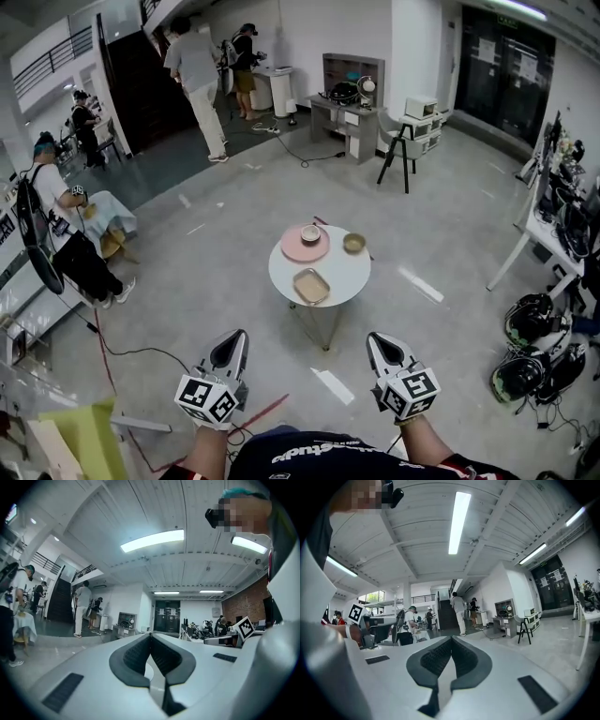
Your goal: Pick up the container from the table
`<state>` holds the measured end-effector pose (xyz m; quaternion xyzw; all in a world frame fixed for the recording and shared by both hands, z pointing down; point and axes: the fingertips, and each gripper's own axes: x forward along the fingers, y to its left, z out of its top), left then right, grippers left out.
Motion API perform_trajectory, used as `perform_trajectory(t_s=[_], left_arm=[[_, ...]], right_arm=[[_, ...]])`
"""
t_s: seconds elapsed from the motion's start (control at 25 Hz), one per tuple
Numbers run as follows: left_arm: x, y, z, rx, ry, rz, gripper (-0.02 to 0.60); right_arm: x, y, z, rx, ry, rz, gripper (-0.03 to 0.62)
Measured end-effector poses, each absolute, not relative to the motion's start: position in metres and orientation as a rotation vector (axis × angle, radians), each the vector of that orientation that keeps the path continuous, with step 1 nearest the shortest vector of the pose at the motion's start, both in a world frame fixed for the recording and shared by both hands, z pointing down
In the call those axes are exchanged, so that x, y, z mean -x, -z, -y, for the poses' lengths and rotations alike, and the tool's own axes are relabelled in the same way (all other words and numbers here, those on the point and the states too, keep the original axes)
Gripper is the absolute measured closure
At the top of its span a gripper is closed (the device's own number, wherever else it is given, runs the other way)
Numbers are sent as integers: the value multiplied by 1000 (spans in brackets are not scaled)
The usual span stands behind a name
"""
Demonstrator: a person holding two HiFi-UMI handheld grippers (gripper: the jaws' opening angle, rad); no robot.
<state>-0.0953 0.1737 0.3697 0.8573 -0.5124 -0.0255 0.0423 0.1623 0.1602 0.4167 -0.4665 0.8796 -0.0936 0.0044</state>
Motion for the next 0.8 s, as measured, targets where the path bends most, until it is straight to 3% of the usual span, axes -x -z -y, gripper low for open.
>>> perform_trajectory(t_s=[0.8], left_arm=[[76, -392, -103, -2651, 43, 1498, 557]], right_arm=[[-163, -440, -108, 1518, 388, -2714, 577]])
